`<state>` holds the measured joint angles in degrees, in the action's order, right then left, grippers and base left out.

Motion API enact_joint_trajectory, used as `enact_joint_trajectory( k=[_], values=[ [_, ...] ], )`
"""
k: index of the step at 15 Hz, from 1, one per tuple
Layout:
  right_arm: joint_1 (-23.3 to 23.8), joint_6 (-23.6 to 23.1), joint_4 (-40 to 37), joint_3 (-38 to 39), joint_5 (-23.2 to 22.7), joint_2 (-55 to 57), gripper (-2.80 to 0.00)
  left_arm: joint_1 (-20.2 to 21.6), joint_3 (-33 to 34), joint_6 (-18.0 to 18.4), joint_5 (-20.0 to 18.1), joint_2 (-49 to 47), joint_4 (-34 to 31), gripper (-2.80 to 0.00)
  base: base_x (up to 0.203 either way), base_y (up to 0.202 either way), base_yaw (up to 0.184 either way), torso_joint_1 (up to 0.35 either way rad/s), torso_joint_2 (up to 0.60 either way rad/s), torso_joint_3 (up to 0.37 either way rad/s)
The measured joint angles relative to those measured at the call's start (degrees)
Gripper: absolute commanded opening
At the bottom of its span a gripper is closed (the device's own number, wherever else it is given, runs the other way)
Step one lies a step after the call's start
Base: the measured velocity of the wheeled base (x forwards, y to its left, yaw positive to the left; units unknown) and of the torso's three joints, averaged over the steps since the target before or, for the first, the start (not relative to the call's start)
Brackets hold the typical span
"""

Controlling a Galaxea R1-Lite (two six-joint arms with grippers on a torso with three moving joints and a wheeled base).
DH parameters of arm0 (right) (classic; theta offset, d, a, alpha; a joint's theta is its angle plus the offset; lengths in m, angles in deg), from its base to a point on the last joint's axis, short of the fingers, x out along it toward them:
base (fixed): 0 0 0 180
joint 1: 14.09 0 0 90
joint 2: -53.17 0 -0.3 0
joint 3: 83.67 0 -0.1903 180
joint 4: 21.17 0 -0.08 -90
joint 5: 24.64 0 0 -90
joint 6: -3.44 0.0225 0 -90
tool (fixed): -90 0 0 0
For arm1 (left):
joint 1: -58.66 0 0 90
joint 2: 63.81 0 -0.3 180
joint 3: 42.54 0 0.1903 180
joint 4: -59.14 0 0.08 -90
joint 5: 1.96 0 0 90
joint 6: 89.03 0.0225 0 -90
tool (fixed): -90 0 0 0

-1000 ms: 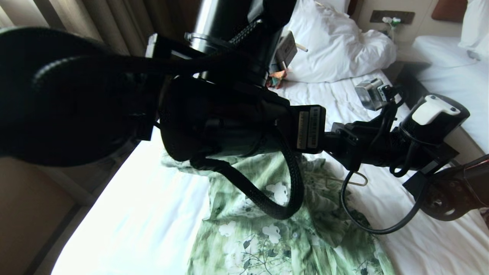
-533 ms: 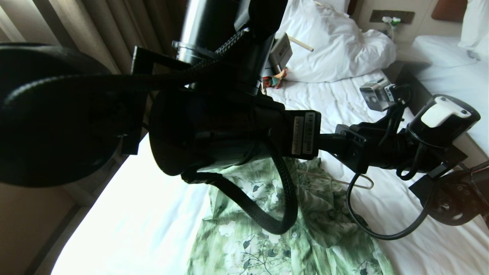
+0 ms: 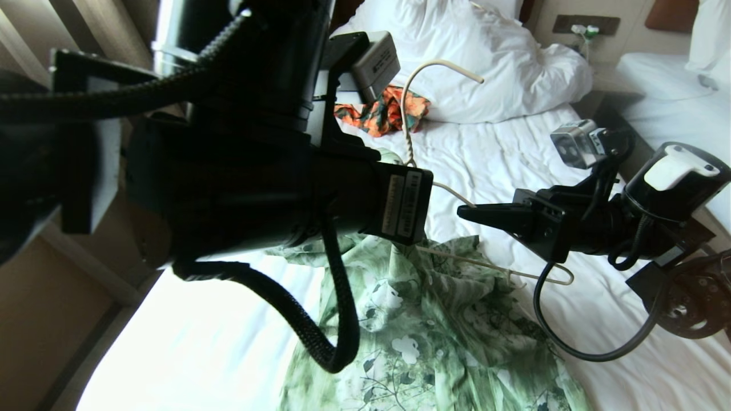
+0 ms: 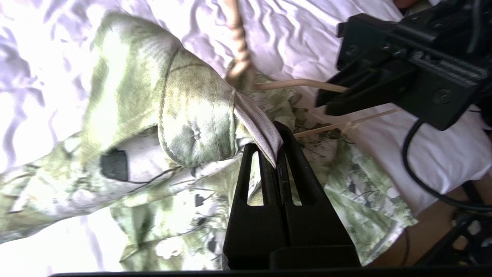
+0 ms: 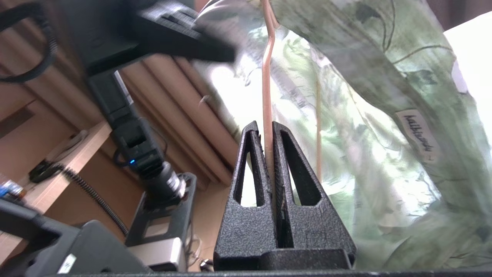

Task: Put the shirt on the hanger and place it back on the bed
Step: Hook one side of the shirt onto the hanger

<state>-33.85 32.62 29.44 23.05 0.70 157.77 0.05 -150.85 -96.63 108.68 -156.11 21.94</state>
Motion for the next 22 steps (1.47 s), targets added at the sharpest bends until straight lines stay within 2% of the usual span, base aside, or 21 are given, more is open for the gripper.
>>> enact_joint_trajectory(
  k=[6,10,13,18,22],
  values=[
    [0.2,0.0,-1.5,2.1,-1.1,-2.6,-2.8,4.8,2.0,8.9,2.1,4.4,0.3,-2.8,0.0,0.0,0.0,0.0,0.0,0.0],
    [-0.4,0.0,-2.1,2.1,-1.7,-2.9,-2.8,6.9,1.8,12.1,2.2,5.4,0.6,-2.8,0.0,0.0,0.0,0.0,0.0,0.0],
    [-2.0,1.2,-1.9,0.9,-1.6,-2.0,-2.8,5.2,1.2,13.6,2.0,6.2,0.7,-2.8,0.0,0.0,0.0,0.0,0.0,0.0],
    [-4.6,5.7,-1.6,-0.6,-1.8,-2.5,-2.8,1.0,2.5,13.5,1.5,8.4,1.5,-2.8,0.0,0.0,0.0,0.0,0.0,0.0],
    [-5.1,7.3,-1.6,-1.1,-1.7,-4.0,-2.8,-1.8,6.9,13.5,1.5,9.5,8.0,-2.8,0.0,0.0,0.0,0.0,0.0,0.0]
  ],
)
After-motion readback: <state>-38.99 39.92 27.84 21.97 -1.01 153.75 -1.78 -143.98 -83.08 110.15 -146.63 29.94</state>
